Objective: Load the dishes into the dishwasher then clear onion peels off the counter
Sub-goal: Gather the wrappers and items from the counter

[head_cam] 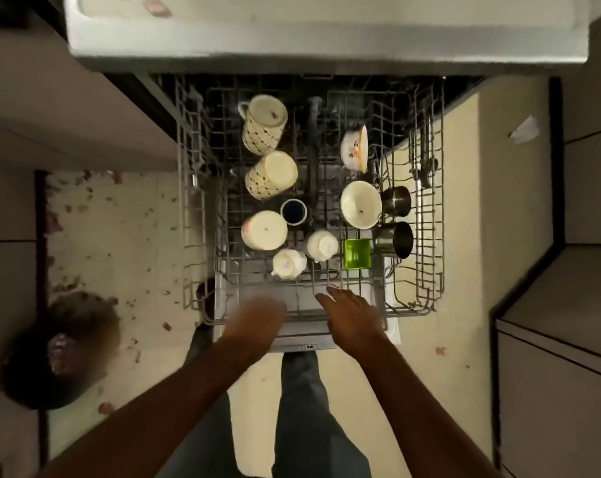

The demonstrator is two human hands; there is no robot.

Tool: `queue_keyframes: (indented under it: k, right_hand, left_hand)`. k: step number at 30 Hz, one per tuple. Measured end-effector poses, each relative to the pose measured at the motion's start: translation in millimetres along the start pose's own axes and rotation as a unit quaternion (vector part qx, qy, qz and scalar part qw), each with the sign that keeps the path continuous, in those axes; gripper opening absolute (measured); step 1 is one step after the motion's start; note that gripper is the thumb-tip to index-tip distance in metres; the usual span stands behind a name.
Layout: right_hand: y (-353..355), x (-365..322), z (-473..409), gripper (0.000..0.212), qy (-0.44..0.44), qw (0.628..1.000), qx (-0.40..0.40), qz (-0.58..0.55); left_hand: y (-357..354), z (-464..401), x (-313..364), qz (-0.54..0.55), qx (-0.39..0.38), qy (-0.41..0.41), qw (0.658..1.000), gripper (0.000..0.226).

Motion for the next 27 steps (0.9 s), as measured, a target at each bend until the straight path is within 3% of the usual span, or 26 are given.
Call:
queue_keyframes:
  k: [12, 18, 23, 27]
  right_hand:
    - [2.2, 4.7, -11.5, 0.03, 0.074, 0.993, 0.084, 0.031]
    - [11.5, 4.9, -17.6, 0.036, 0.084, 0.993, 0.075, 0.044]
    - [50.2, 38.8, -31.1, 0.04, 0.024, 0.987, 0.155, 0.037]
    - [104.6, 51.2, -63.7, 0.036, 0.011, 0.976, 0.217, 0.036]
  left_hand:
    - [1.1, -15.4, -11.7, -0.002, -0.007, -0.039, 0.999, 0.06]
    - [11.3, -21.2, -13.5, 0.009, -0.007, -0.059, 0.998, 0.059]
    - [57.3, -38.2, -11.3, 0.026, 0.046, -0.06, 0.997, 0.05]
    - [116.9, -60.1, -33.0, 0.049, 0.101, -0.009, 0.994, 0.044]
Point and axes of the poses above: each hand's wrist, its own z-axis away from the middle knuckle, its own y-axis out of the back of the hand, x = y × z, the point moved 9 cm from there along -z, towards the middle knuckle, and after that the axes turned 13 degrees about z, right-handed, at the moved point
